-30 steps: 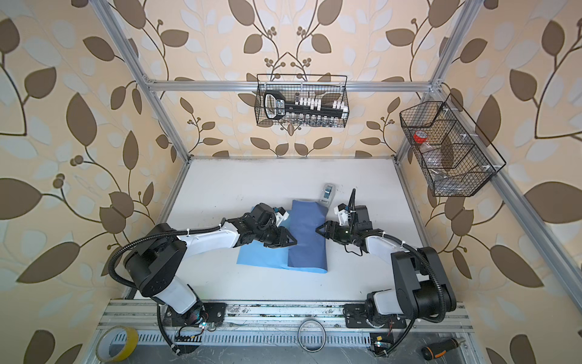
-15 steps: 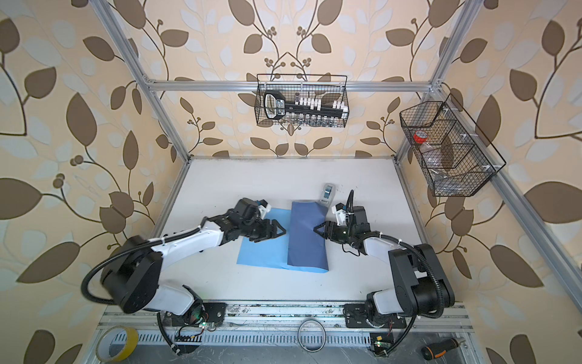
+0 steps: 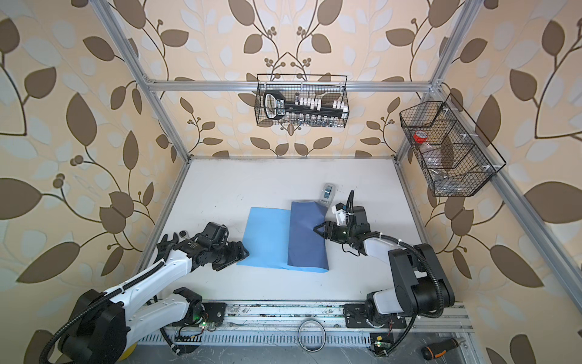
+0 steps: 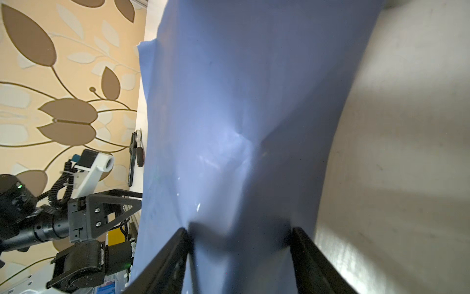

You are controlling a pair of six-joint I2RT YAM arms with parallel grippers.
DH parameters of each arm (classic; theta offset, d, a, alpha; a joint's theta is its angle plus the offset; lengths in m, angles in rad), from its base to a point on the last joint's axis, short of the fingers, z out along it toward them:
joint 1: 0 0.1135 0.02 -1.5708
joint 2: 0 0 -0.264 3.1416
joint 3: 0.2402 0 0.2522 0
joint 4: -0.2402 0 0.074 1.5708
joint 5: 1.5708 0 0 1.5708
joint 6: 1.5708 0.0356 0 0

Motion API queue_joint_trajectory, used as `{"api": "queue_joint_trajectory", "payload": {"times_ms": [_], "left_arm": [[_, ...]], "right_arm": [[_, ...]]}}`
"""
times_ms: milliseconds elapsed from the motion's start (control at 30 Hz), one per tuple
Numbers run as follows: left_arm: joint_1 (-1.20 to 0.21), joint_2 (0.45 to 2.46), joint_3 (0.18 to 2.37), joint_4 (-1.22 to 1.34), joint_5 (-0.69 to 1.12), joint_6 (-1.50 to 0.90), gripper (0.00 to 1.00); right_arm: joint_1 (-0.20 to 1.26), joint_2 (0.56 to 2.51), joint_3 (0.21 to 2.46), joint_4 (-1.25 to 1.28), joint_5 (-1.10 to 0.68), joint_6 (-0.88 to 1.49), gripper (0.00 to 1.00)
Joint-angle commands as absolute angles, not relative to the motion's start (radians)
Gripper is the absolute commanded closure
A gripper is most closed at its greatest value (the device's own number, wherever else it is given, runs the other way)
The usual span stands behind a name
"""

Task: Wrap a gift box in wrapping paper
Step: Fold the wrapping paper for the gift box.

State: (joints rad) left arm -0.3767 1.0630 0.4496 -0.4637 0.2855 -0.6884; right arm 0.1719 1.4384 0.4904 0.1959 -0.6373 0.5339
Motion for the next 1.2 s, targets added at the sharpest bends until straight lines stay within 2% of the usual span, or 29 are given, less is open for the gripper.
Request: {"api": "queue_joint_trajectory", "payload": {"times_ms": [0,133,267,433,700,967,1100,1167], "left_arm": [[-0.390,1.120,0.431,-0.348,0.445,-0.695,0.25],[-0.390,1.196,0.428,-0.219,0.556,-0.696,0.32],[-0.385,1.205,0.429,-0.137,0.547,-0.699,0.35],[-0.346,1.210,0.426,0.012,0.529,-0.721,0.36],[-0.280,1.361,0.496,0.162,0.571,-0.633,0.33],[-0.271,1.394,0.625,0.002,0.377,-0.444,0.29],[-0.258,1.475,0.685,-0.057,0.414,-0.411,0.30],[-0.255,1.508,0.696,-0.062,0.461,-0.428,0.35]], "right_arm": [[0.182,1.493,0.442,0.086,-0.559,0.506,0.37],[0.181,1.490,0.442,0.084,-0.558,0.506,0.38],[0.182,1.485,0.440,0.080,-0.557,0.503,0.38],[0.184,1.489,0.440,0.085,-0.561,0.503,0.39],[0.183,1.484,0.438,0.086,-0.559,0.503,0.39],[0.184,1.490,0.440,0.083,-0.562,0.502,0.39],[0.183,1.495,0.442,0.085,-0.564,0.501,0.39],[0.184,1.491,0.442,0.084,-0.563,0.500,0.40]]}}
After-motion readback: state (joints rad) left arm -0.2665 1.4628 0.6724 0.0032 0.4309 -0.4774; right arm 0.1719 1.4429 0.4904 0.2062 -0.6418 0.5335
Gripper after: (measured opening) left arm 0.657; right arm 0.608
